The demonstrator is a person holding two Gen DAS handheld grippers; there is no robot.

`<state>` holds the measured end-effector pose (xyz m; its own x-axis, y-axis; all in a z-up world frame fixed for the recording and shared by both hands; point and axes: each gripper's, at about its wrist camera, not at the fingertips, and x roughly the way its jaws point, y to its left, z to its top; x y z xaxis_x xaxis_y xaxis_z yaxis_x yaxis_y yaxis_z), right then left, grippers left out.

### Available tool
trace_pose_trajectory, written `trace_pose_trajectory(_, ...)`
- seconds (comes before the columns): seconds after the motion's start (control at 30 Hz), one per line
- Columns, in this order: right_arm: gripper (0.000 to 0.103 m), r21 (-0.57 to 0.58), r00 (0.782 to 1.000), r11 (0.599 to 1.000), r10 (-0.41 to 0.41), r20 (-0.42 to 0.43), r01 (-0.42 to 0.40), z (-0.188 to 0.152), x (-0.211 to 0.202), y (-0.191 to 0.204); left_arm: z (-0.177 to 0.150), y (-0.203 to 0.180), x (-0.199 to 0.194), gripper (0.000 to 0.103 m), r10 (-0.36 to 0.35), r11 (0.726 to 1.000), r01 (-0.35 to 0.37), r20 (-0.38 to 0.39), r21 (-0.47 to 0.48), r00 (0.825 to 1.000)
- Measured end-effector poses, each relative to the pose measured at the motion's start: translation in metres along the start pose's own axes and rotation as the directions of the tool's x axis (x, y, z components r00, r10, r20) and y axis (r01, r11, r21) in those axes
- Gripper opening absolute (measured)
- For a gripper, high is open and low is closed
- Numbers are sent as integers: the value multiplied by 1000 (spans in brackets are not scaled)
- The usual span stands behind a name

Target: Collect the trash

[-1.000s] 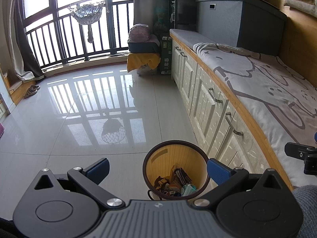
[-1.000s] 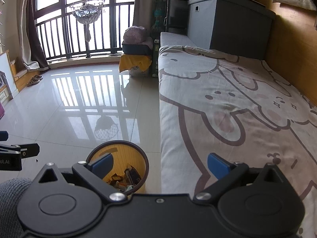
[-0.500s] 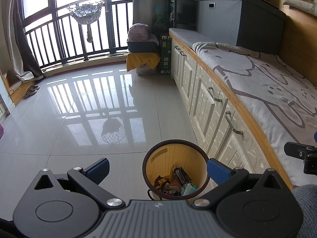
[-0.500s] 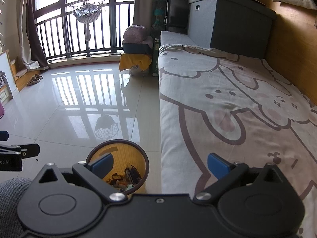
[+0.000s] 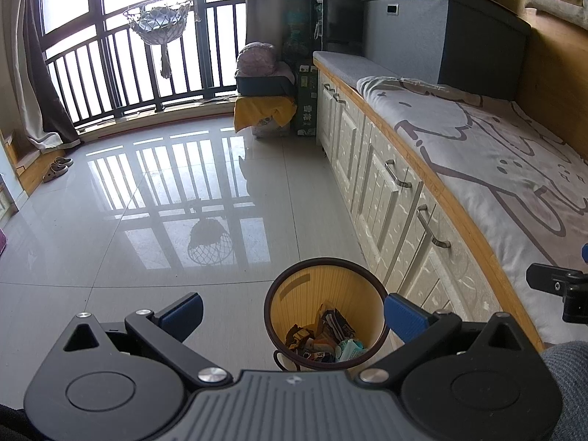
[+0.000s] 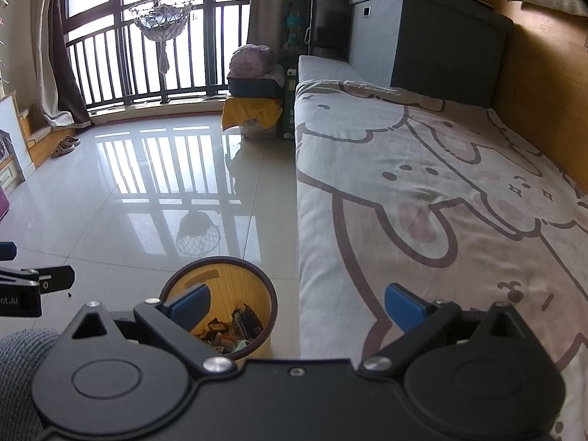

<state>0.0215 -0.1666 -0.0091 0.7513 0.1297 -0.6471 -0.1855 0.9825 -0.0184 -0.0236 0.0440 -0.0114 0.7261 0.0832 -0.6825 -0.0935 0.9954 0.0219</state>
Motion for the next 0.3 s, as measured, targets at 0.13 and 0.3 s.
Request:
trace_pose_trajectory(0.13,102,-1,1000,1000,2,-6,-2,0,0,0,-2,-1,0,103,1,1000,-1,-2,1,1000)
trace_pose_trajectory(0.3,102,-2,1000,1000,2,-9,-2,0,0,1,-6,0,1,103,1,1000,-1,-5,3,1000)
